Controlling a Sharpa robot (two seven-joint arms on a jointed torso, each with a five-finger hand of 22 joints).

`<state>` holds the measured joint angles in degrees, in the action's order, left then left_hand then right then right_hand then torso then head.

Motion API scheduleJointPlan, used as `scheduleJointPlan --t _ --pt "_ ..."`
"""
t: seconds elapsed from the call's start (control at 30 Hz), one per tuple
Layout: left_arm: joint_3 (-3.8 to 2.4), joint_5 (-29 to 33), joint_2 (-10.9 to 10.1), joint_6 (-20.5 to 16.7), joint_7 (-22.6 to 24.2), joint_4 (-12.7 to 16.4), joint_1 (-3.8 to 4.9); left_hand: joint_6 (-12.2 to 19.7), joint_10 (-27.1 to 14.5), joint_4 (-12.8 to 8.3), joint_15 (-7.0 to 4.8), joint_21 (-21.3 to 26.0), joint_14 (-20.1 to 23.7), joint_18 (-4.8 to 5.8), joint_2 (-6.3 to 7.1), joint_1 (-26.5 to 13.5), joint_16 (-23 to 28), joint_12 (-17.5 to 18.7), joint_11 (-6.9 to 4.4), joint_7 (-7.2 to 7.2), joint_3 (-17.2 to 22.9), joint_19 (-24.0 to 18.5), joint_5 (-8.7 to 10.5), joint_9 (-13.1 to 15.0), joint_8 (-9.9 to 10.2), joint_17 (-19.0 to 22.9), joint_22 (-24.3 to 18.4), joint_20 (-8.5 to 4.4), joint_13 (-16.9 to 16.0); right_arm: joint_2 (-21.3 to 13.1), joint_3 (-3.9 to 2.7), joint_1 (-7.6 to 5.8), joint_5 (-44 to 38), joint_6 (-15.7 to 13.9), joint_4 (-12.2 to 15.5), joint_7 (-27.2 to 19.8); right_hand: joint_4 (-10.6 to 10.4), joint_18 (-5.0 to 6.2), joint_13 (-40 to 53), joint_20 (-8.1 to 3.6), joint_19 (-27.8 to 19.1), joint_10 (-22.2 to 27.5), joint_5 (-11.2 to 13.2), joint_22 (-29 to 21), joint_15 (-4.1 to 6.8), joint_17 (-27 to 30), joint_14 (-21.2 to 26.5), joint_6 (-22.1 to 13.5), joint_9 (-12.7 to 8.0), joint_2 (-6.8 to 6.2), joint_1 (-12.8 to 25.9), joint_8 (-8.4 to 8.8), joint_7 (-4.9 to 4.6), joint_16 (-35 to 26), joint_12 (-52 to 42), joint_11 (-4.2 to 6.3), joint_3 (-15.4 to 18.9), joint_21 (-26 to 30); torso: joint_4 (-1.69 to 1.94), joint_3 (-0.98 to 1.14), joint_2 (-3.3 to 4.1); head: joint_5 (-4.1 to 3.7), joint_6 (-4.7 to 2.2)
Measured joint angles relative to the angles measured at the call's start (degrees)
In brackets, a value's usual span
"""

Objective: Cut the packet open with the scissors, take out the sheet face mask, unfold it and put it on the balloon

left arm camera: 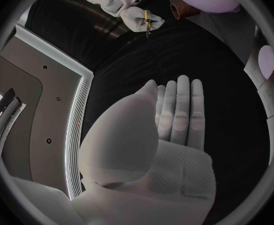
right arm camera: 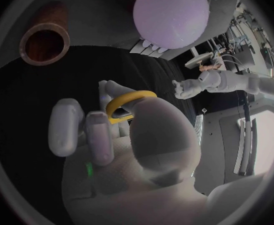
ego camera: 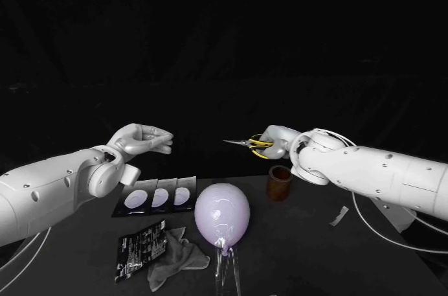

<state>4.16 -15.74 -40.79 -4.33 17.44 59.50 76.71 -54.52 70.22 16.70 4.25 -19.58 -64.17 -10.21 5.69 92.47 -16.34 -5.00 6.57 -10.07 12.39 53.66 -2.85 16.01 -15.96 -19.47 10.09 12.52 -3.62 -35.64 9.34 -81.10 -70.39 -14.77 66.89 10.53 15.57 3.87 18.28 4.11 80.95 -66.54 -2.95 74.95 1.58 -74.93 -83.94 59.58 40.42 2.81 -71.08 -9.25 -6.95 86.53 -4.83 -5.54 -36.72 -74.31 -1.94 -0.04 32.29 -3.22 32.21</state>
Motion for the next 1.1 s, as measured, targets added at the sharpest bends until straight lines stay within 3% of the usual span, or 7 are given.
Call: scheduleJointPlan --t 0.27,0.53,0.57,0.67,0.73,0.83,1.1 --pt "-0.04 -0.52 3.19 2.72 -0.89 -6.24 2.82 1.73 -2.39 0.03 1.81 2.84 2.67 0.02 0.82 -7.8 2.78 1.34 1.76 -1.71 -1.12 -1.94 0.0 -0.85 2.02 0.61 -1.87 1.88 -0.01 6.18 -0.03 -0.71 -12.5 4.22 -6.01 2.77 -0.5 0.0 0.1 -0.2 0.2 -0.26 0.0 -0.02 0.18 -0.02 -0.18 0.0 0.57 -0.62 0.61 -0.17 0.0 0.05 0.0 0.26 -1.59 -0.38 0.12 -0.04 0.07 -0.13 -0.3" --pt "-0.09 -5.98 7.14 5.62 -2.01 -9.74 4.85 2.95 -6.06 -0.02 3.96 7.73 9.72 0.04 0.98 -11.51 7.71 1.34 3.18 -2.51 -3.28 -8.63 0.0 -1.22 3.24 2.47 -4.68 3.96 -0.01 10.55 0.05 -0.63 -22.74 7.19 -9.24 4.62 -0.64 0.0 0.15 0.0 0.42 -0.27 0.0 -0.04 0.17 -0.02 -0.18 -0.01 0.75 -0.62 0.6 -0.17 0.01 0.03 0.02 0.26 -2.03 -0.73 0.14 -0.04 0.09 0.57 -0.32" --pt "-0.09 -7.09 7.71 5.91 -2.1 -10.03 5.0 3.11 -6.6 0.01 4.22 8.27 10.25 0.05 1.29 -11.84 8.17 1.34 3.27 -2.67 -3.85 -9.43 0.0 -1.29 3.35 2.69 -5.0 4.05 -0.01 10.98 0.05 -0.58 -23.67 7.4 -9.38 4.79 -0.64 0.0 0.15 0.01 0.41 -0.27 0.01 -0.04 0.17 -0.02 -0.19 -0.01 0.75 -0.62 0.6 -0.17 0.01 0.02 0.02 0.26 -2.03 -0.74 0.14 -0.04 0.09 0.69 -0.3" --pt "-0.11 -11.14 9.68 6.78 -2.39 -10.91 5.27 3.83 -8.33 -0.02 4.73 9.51 11.71 1.4 1.42 -13.17 9.37 1.34 3.8 -2.91 -5.66 -11.15 0.0 -1.41 3.85 3.32 -5.73 4.25 -0.01 12.27 0.08 -0.42 -26.44 7.9 -9.57 5.34 -0.64 0.0 0.17 0.01 0.41 -0.27 0.01 -0.03 0.17 0.0 -0.19 -0.01 0.75 -0.63 0.61 -0.16 0.01 0.01 0.02 0.26 -2.03 -0.75 0.1 -0.04 0.09 1.04 -0.24" --pt "-0.11 -13.53 10.77 7.27 -2.61 -11.31 5.32 4.09 -9.08 0.03 5.15 9.81 12.14 1.4 1.26 -13.33 9.82 1.34 4.12 -2.82 -6.7 -11.59 0.0 -1.5 4.08 3.59 -5.97 4.16 -0.01 12.86 0.09 -0.34 -27.85 8.04 -9.49 5.64 -0.79 0.0 0.22 0.01 0.41 -0.27 0.01 -0.02 0.16 0.02 -0.19 -0.01 0.75 -0.85 0.83 -0.16 0.01 0.0 0.02 0.27 -2.18 -0.75 0.08 -0.01 0.09 1.24 -0.21" --pt "-0.11 -17.07 12.4 8.0 -3.09 -12.02 5.38 5.55 -10.98 0.06 5.61 11.63 13.0 2.73 1.18 -14.29 10.65 1.33 4.79 -2.59 -9.04 -16.91 0.0 -1.75 5.02 4.11 -6.63 4.22 -0.01 13.51 0.09 -0.22 -29.83 8.08 -9.12 6.18 -0.72 0.0 0.22 -0.19 0.61 -0.47 0.01 -0.02 0.16 0.03 -0.19 -0.01 0.86 -0.86 0.83 -0.16 0.01 -0.03 0.03 0.46 -2.42 -0.81 0.05 -0.01 0.09 1.58 -0.14" --pt "-0.07 -23.32 15.68 9.2 -4.41 -13.56 5.44 5.94 -12.09 0.29 5.9 11.87 13.29 2.74 0.88 -14.6 11.03 1.33 5.32 -2.22 -11.92 -17.21 0.0 -1.85 5.35 4.58 -6.59 4.14 -0.02 14.26 0.1 -0.08 -33.11 7.51 -7.11 7.26 -0.8 -0.01 0.28 -0.2 0.62 -0.47 0.12 0.0 0.13 0.02 -0.21 -0.02 0.9 -0.86 0.83 -0.48 0.02 0.19 0.1 0.46 -2.52 -1.01 0.03 0.02 0.07 2.3 0.15"
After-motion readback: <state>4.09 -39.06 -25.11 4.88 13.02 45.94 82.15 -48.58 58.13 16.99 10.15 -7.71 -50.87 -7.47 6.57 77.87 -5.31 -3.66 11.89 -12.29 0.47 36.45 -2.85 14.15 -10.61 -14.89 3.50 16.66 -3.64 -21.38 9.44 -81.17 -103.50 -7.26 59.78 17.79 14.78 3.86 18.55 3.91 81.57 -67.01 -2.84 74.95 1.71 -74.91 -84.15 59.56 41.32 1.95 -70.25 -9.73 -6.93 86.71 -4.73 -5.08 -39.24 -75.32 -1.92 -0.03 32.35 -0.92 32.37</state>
